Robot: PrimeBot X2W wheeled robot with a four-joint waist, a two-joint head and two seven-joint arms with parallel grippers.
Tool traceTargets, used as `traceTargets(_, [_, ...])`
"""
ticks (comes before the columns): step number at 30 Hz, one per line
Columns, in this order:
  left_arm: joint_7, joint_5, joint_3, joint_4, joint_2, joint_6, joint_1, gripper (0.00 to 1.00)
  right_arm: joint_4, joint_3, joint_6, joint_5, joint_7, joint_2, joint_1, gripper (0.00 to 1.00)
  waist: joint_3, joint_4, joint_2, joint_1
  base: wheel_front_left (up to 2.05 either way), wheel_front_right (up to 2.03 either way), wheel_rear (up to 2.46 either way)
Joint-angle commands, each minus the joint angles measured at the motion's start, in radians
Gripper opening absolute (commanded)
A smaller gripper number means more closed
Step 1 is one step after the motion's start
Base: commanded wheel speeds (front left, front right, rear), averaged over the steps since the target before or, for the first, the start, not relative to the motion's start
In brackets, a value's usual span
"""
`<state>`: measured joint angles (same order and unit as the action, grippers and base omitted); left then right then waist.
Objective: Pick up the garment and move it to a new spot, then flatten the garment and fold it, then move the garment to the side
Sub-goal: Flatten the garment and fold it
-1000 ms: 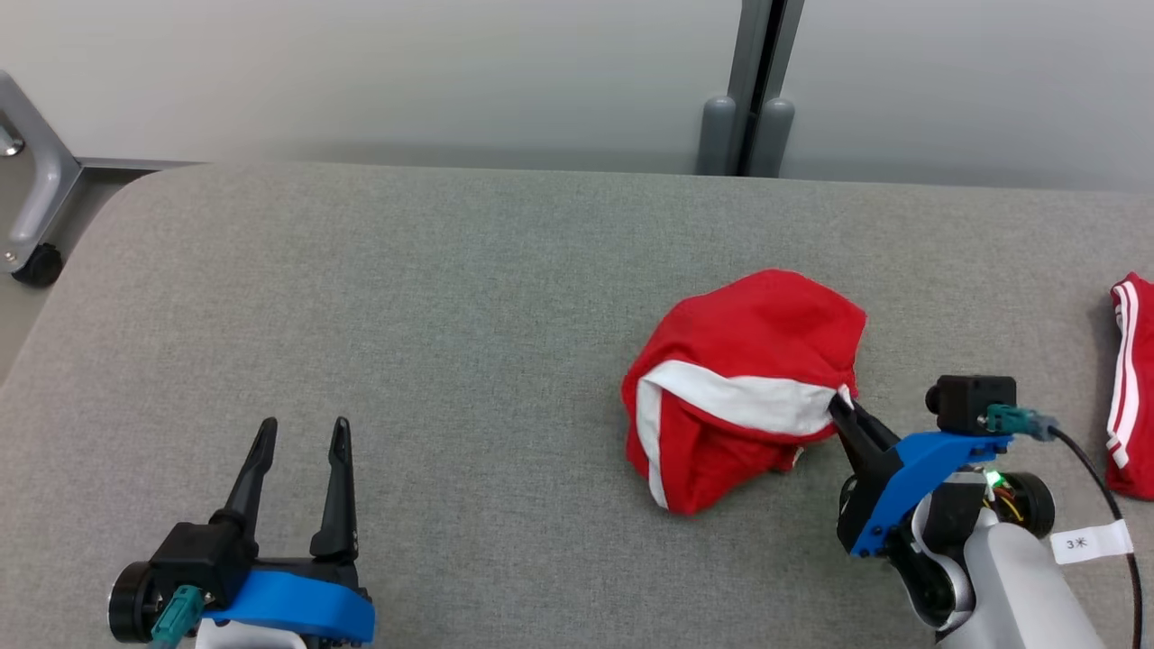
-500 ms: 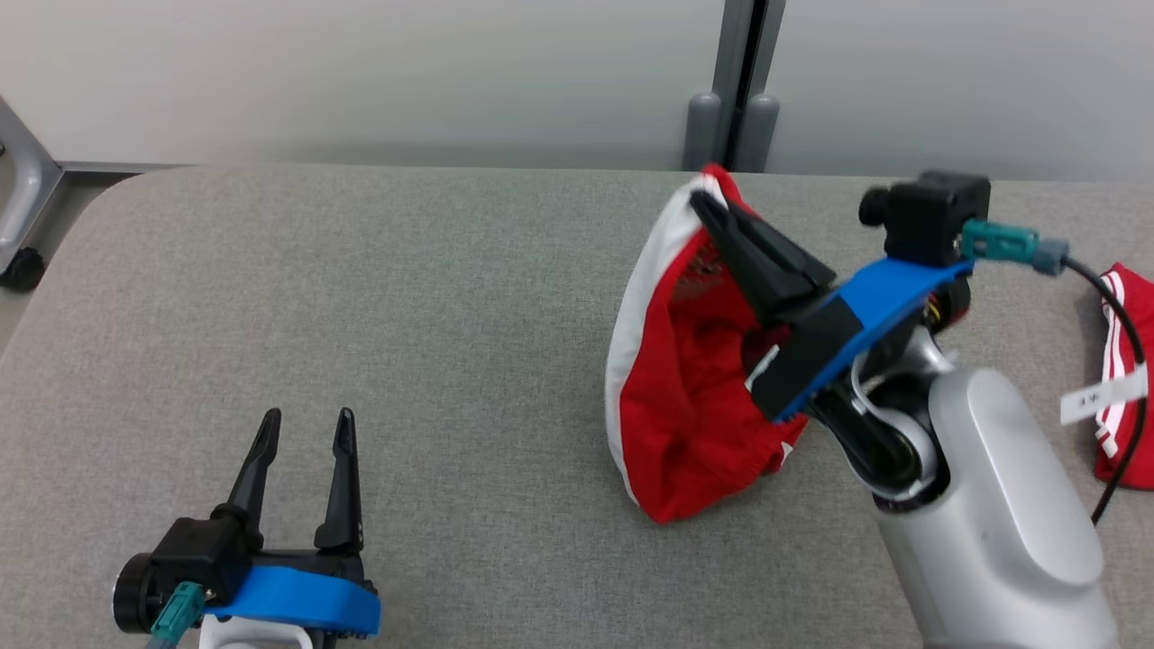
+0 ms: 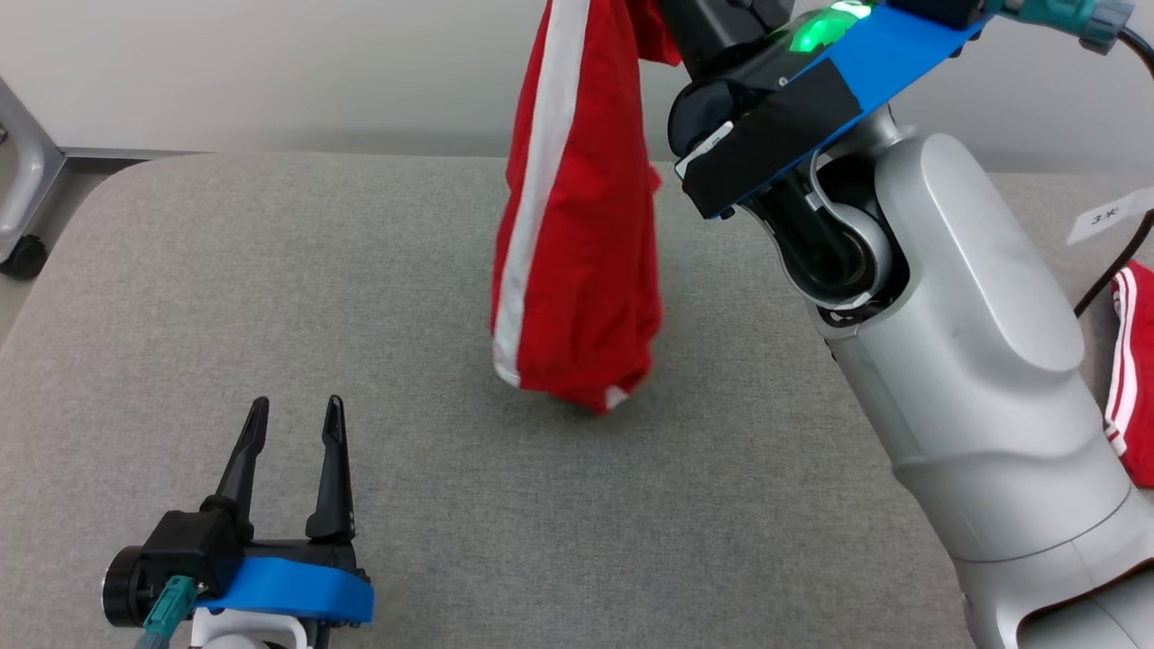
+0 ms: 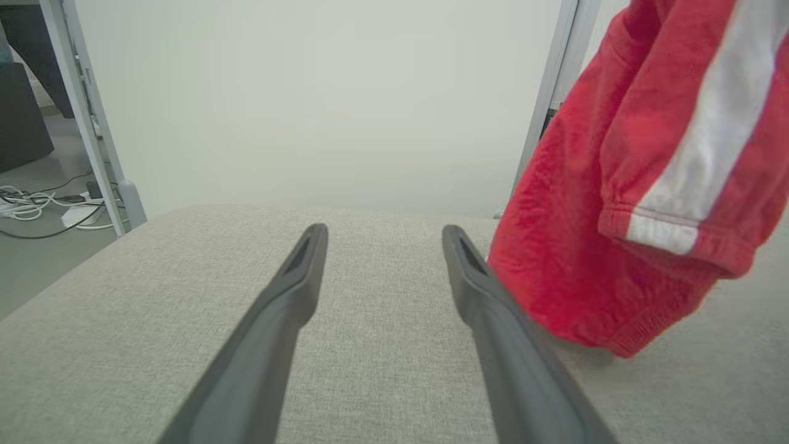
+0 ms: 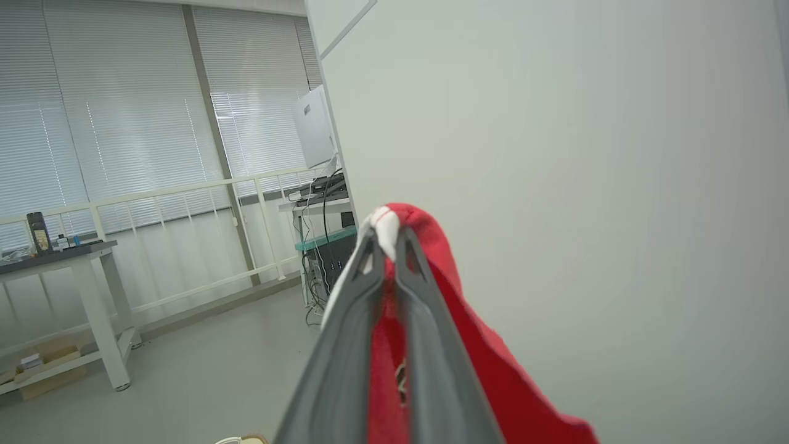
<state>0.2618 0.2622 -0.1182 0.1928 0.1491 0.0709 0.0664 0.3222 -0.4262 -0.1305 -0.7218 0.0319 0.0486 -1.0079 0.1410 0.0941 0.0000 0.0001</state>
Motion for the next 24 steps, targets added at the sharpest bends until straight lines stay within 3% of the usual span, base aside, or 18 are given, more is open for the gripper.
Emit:
traceTargets(1, [0.004,-0.009,0.005,-0.004,-0.004,0.002,-0.004,1.00,0.011,0.005,-0.001,0.002,-0.018,0.003,-0.005,0.00,-0.003,-0.009,0.0000,-0.0001,0.00,0.00,0.00])
traceTargets(5, [0.004,-0.016,0.016,-0.007,-0.010,0.006,-0.007,1.00,0.037,0.018,0.000,0.030,-0.002,0.040,0.090,0.00,-0.001,-0.028,0.0000,-0.0001,0.00,0.00,0.00])
traceTargets(9, [0.004,-0.018,0.025,-0.005,-0.016,0.015,-0.006,1.00,0.058,0.036,-0.001,0.064,0.053,0.133,0.256,0.00,-0.001,-0.045,0.0000,-0.0001,0.00,0.00,0.00])
traceTargets(13, [0.004,-0.023,0.033,-0.004,-0.012,0.021,-0.007,1.00,0.107,0.115,-0.001,0.135,0.042,0.204,0.445,0.00,0.003,-0.063,0.0000,-0.0001,0.00,0.00,0.00])
traceTargets(24, [0.004,-0.035,0.044,0.011,-0.005,0.033,0.000,1.00,0.157,0.286,-0.001,0.305,-0.022,0.162,0.696,0.00,-0.003,-0.095,0.0000,-0.0001,0.00,0.00,0.00])
